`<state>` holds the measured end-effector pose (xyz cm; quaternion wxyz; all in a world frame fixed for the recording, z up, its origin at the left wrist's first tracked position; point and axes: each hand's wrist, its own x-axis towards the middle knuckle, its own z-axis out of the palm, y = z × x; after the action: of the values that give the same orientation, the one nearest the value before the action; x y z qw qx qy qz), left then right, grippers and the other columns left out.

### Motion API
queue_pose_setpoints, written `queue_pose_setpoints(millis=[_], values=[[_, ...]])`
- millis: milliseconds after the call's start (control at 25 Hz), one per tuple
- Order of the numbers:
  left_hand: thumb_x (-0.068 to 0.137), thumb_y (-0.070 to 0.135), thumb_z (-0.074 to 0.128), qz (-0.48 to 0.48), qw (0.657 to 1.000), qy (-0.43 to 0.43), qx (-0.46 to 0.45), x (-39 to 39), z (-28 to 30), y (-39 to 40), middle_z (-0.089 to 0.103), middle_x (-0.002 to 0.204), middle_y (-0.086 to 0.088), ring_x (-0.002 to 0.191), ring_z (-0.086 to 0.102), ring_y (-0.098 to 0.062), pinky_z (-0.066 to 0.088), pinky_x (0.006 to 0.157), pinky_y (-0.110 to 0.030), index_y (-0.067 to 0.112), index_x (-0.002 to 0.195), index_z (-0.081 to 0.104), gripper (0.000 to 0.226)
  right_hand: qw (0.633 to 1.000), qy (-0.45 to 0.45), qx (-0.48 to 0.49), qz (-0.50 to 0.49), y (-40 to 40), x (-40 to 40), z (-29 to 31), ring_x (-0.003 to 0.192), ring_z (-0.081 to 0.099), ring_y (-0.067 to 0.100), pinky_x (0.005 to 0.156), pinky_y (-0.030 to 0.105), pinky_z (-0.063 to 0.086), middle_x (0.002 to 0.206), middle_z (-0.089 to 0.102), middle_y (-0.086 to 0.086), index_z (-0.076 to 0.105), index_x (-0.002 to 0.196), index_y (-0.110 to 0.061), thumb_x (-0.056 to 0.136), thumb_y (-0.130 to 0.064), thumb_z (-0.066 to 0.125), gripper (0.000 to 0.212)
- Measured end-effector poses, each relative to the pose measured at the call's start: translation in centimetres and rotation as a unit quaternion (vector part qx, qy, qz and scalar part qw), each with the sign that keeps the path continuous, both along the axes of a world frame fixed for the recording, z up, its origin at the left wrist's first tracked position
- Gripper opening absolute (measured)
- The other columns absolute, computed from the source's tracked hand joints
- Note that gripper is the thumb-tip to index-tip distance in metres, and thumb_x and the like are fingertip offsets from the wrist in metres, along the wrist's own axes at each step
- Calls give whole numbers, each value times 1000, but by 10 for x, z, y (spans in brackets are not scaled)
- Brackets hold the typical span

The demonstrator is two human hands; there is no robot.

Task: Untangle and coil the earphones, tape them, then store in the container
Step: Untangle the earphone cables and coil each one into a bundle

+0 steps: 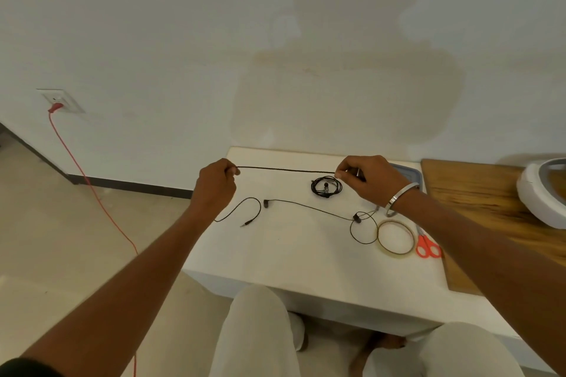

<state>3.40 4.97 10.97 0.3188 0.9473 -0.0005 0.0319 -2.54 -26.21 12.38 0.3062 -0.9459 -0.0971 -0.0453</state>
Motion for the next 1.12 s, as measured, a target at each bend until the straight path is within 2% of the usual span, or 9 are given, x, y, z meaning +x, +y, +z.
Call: queue_pose_setpoints(millis=[80, 120, 200, 240, 360, 520, 640, 920, 1120], values=[[92, 7, 49, -2, 988, 108, 112, -5, 1, -15, 54, 129, -13, 113, 54, -28, 47, 94, -38, 11, 124, 56, 33, 1000, -11, 3, 6, 6, 2, 3, 55, 49, 1, 59, 15, 38, 67, 55, -19, 67, 92, -19, 91, -26, 58, 11], [88, 6, 52, -8, 974, 156, 163, -11, 4, -24, 39, 144, -15, 131, 39, -31, 39, 106, -41, 11, 137, 44, 50, 1000, -15, 3, 9, 9, 2, 4, 55, 48, 1, 58, 14, 37, 66, 55, -19, 67, 92, -19, 91, -25, 58, 11], [83, 4, 57, -61, 974, 149, 160, -23, 13, -43, 10, 159, -10, 147, 11, -28, 21, 116, -38, 12, 150, 21, 77, 1000, -19, 2, 20, 16, 3, 6, 57, 49, 1, 58, 16, 38, 66, 55, -17, 68, 92, -18, 91, -25, 58, 13], [82, 0, 55, -125, 980, 114, 105, -28, 16, -51, 9, 160, -6, 148, 10, -23, 19, 116, -33, 15, 152, 20, 79, 999, -20, 2, 26, 19, 4, 7, 58, 49, 2, 59, 18, 39, 67, 56, -15, 68, 92, -18, 91, -26, 58, 13], [91, 1, 50, -297, 952, 21, -63, -41, 19, -75, 50, 140, 5, 128, 44, -2, 32, 108, -16, 19, 143, 42, 55, 999, -18, -1, 41, 29, 5, 8, 59, 50, 3, 59, 20, 40, 69, 57, -11, 68, 94, -18, 91, -27, 57, 15], [96, 22, 55, -301, 948, -31, -98, -43, 19, -93, 71, 98, 6, 92, 65, -2, 44, 79, -3, 15, 121, 61, 26, 998, -23, -8, 50, 36, 7, 8, 55, 46, 1, 58, 19, 36, 60, 49, -18, 67, 94, -15, 92, -26, 56, 16], [96, 20, 56, -262, 959, -33, -100, -40, 19, -91, 69, 77, 2, 73, 65, -8, 42, 60, -4, 11, 106, 69, 19, 998, -15, -13, 52, 36, 7, 6, 55, 48, 2, 59, 22, 40, 59, 51, -17, 67, 93, -18, 93, -27, 54, 16], [97, 13, 50, -226, 969, -72, -74, -34, 14, -76, 62, 69, 1, 66, 62, -15, 48, 58, -18, 11, 95, 68, 18, 995, 20, -65, 67, 44, 5, 1, 65, 57, 12, 67, 37, 53, 70, 62, -8, 64, 100, -22, 94, -34, 48, 21], [97, 11, 50, -133, 984, -75, -96, -18, 6, -40, 64, 69, -11, 65, 63, -24, 43, 56, -14, 11, 90, 65, 17, 992, 50, -91, 66, 26, -3, 0, 62, 48, 2, 66, 27, 45, 67, 50, -20, 65, 104, -19, 97, -31, 44, 25]])
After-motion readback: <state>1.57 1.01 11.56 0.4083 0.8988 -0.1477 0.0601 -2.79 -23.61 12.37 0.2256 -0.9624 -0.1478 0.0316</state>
